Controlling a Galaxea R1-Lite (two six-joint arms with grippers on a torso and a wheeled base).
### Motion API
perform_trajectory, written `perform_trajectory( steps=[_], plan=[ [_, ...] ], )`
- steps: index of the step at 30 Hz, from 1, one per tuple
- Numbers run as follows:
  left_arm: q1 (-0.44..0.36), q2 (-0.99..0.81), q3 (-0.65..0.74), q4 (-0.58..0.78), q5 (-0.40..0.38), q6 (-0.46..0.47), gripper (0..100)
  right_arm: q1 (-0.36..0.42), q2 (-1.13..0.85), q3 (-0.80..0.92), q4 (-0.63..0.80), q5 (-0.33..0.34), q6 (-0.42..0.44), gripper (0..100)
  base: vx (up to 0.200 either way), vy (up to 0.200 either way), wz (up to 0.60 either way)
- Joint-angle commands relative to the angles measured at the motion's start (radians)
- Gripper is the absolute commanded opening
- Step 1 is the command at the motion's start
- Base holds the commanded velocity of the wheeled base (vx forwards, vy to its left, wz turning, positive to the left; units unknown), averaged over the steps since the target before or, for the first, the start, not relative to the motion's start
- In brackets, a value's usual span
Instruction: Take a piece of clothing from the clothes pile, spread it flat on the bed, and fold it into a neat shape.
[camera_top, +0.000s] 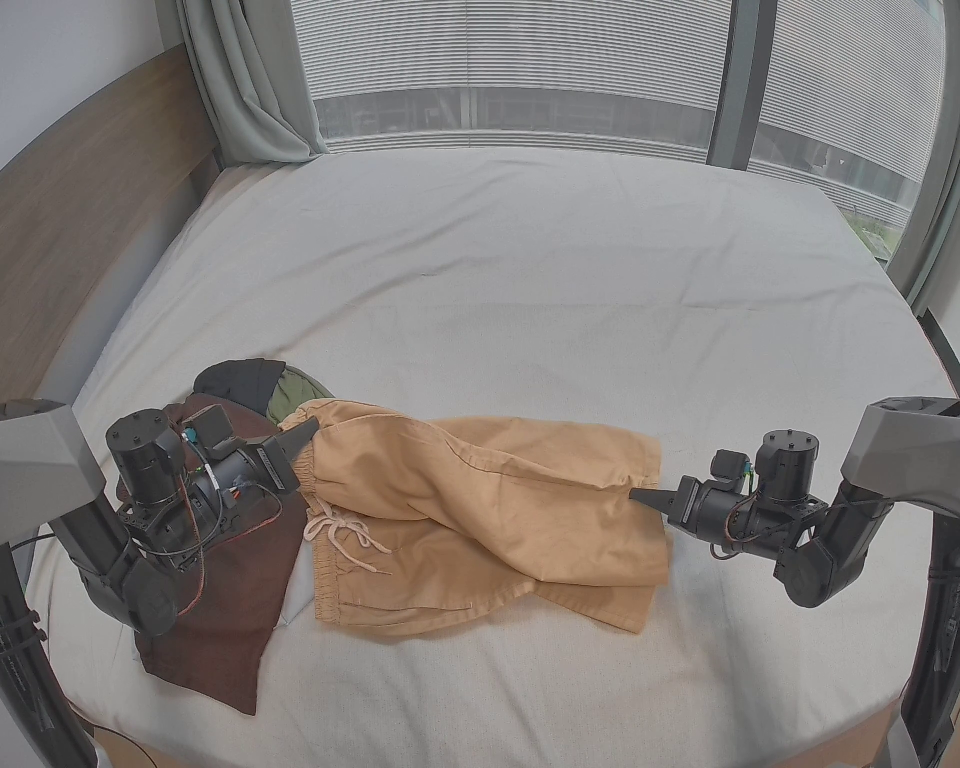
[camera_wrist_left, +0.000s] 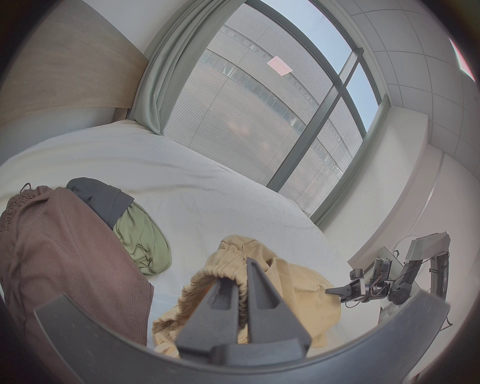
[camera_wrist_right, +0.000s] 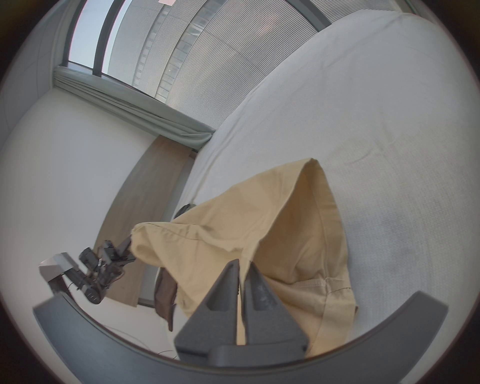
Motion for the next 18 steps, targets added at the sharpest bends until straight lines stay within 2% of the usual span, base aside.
perform_trajectory(
  steps=[1,12,13,18],
  plan=[
    [-0.001,0.003,-0.004,0.000,0.000,-0.002,0,-0.033,-0.026,0.039,-0.036,0.055,0.004,0,0.000,0.000,0.00],
    [-0.001,0.003,-0.004,0.000,0.000,0.000,0,-0.030,0.037,0.031,-0.095,0.059,0.000,0,0.000,0.000,0.00],
    [-0.001,0.003,-0.004,0.000,0.000,0.000,0,-0.028,0.037,0.030,-0.095,0.060,0.001,100,0.000,0.000,0.00],
    [-0.001,0.003,-0.010,0.000,0.000,0.000,0,-0.014,0.054,0.022,-0.124,0.057,0.003,100,0.000,0.000,0.00]
  ],
)
